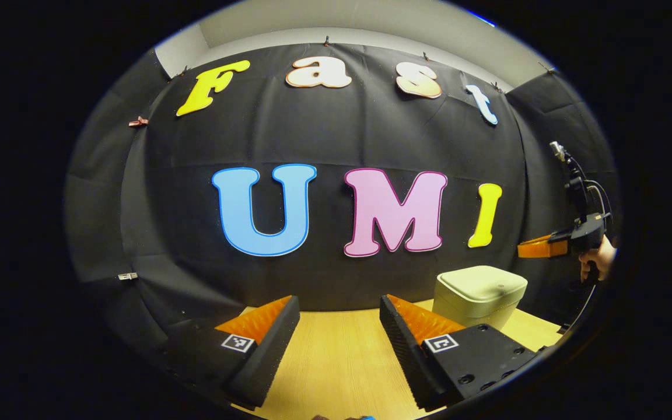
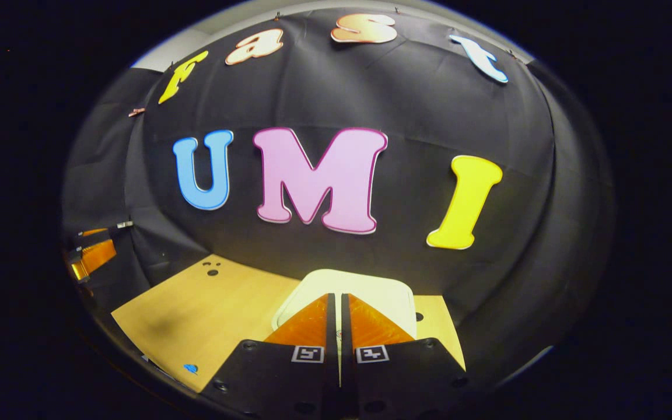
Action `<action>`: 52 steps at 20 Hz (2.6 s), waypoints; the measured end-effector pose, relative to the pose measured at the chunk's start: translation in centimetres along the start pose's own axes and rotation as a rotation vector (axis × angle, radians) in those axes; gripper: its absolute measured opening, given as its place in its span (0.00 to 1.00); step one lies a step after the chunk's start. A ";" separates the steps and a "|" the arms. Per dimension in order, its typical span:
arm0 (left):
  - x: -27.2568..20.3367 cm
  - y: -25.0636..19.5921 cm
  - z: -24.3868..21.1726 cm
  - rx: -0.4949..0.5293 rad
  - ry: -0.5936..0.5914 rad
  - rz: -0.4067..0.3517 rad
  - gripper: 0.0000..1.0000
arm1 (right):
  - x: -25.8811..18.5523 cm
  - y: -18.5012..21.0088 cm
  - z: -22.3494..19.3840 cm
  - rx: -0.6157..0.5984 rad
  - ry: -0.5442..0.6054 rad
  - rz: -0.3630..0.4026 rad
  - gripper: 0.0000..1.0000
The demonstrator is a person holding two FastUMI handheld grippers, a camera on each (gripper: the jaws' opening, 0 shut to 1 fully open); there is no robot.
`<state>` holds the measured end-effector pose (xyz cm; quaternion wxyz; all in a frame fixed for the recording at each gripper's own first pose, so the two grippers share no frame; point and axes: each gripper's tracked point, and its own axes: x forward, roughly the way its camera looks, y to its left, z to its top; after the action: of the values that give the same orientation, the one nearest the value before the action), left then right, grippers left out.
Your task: Press the lid of the desktop garbage bin to open it, pick up the crumpled paper on the desktop and throw it into the bin, then pick up the pop can on the desktop and drop it into the bin, and finally close the garbage bin lid.
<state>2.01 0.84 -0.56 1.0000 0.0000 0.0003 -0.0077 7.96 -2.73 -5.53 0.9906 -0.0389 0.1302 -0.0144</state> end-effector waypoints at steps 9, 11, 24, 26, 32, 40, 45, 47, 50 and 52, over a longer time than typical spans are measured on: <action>0.4 0.9 -0.6 -0.008 0.016 0.012 0.90 | 4.0 -0.3 -5.0 -0.007 0.153 0.002 0.05; 0.4 1.0 -0.8 -0.012 0.019 0.013 0.90 | 4.4 -0.3 -5.7 -0.006 0.172 0.006 0.05; 0.3 1.1 -1.2 -0.008 0.029 0.020 0.90 | 5.0 -0.1 -7.3 0.018 0.207 0.017 0.06; 0.2 1.1 -1.0 0.003 0.026 0.018 0.90 | 5.1 0.5 -6.0 0.050 0.160 0.021 0.06; -0.3 1.0 -1.2 0.005 0.030 0.020 0.90 | 3.8 0.6 -2.5 0.006 0.024 0.011 0.05; -1.1 0.4 -2.6 -0.002 0.061 0.009 0.90 | 2.0 -0.2 -1.5 0.033 -0.016 -0.010 0.06; -1.6 -0.3 -5.5 -0.001 0.117 -0.017 0.90 | 0.4 0.1 -2.1 0.027 0.014 0.002 0.05; -1.8 -0.6 -6.9 -0.006 0.143 -0.031 0.90 | -0.3 0.1 -1.9 0.034 0.005 0.001 0.05; -2.0 -1.5 -10.4 -0.018 0.223 -0.091 0.90 | -1.5 0.2 -1.9 0.059 0.000 0.006 0.05; -2.5 -2.6 -14.1 -0.040 0.334 -0.156 0.91 | -2.5 0.2 -2.4 0.074 0.002 0.014 0.05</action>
<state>-0.49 -1.68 -14.68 0.9822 -0.0183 0.1667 -0.0849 4.94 -2.57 -7.21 0.9913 -0.0013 0.1309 -0.0124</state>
